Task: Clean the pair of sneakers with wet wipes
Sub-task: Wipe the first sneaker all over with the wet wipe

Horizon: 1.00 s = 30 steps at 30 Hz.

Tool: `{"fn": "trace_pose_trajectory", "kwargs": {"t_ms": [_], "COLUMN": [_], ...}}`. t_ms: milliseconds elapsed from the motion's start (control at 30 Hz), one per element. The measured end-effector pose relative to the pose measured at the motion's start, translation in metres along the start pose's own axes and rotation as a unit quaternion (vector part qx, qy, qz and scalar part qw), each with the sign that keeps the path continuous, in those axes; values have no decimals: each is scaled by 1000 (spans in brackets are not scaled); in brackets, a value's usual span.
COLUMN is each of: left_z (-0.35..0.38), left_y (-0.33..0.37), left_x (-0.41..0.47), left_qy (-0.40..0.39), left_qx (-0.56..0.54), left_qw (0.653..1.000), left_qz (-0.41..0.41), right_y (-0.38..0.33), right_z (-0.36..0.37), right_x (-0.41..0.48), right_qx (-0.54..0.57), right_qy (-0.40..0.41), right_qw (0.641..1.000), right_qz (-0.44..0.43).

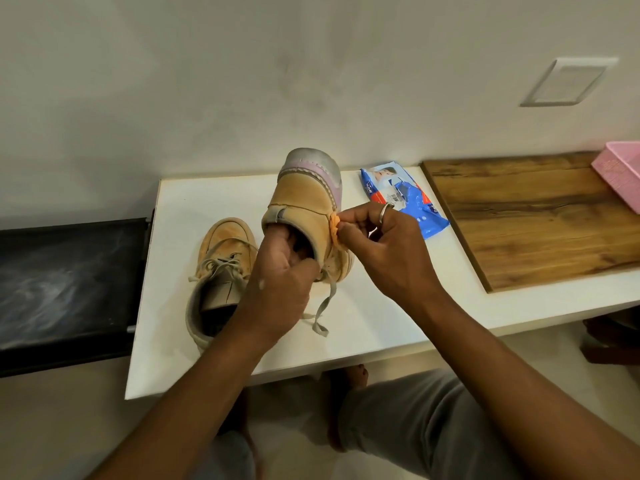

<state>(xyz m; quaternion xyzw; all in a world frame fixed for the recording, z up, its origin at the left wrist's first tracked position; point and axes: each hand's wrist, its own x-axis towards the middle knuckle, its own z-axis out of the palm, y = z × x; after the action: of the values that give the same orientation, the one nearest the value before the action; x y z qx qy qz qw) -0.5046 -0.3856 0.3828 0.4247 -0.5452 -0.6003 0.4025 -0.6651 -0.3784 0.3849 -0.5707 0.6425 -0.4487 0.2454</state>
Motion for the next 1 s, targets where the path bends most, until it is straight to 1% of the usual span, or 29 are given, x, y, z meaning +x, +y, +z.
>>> {"fn": "trace_pose_trajectory", "kwargs": {"t_ms": [33,67,133,200,267,300,433,500,533,600,733,800,933,1000], "left_z": [-1,-1,-2,-5,-11,-12,-8,-5,-4,-3,-4,-6,-7,-3], "left_y": [0,1,4,9,11,12,13,13,14,12,5,-1,-17,-23], "left_x": [-1,-2,-4,-3,0,1,-5,-5,-4,-2,0,2,6,7], "left_qy": [1,8,26,18,-9,-28,-76,-81,-81,-78,-61,-50,-45,-63], "left_qx": [76,160,274,333,375,406,564,604,615,617,605,583,493,471], "left_qw": [997,987,960,942,927,913,822,791,782,780,788,803,861,869], "left_qz": [7,18,45,42,24,22,37,53,62,72,96,110,117,136], "right_y": [0,0,0,0,0,0,0,-1,-1,-2,-1,0,-2,-4], "right_z": [0,1,3,4,5,5,5,5,4,3,2,1,2,5], "right_x": [-1,-1,-2,-2,-2,-2,-4,-4,-5,-5,-7,-9,-10,-11], "right_qx": [2,5,8,6,7,8,9,11,12,11,0,-3,-5,-4], "right_qy": [-8,-17,-29,-31,-34,-36,-45,-49,-51,-54,-69,-85,-108,-128], "right_qw": [1000,1000,999,999,999,999,999,998,998,998,997,996,994,991], "right_qz": [-2,-5,-11,-17,-18,-19,-24,-25,-25,-28,-23,-12,-18,-23]}}
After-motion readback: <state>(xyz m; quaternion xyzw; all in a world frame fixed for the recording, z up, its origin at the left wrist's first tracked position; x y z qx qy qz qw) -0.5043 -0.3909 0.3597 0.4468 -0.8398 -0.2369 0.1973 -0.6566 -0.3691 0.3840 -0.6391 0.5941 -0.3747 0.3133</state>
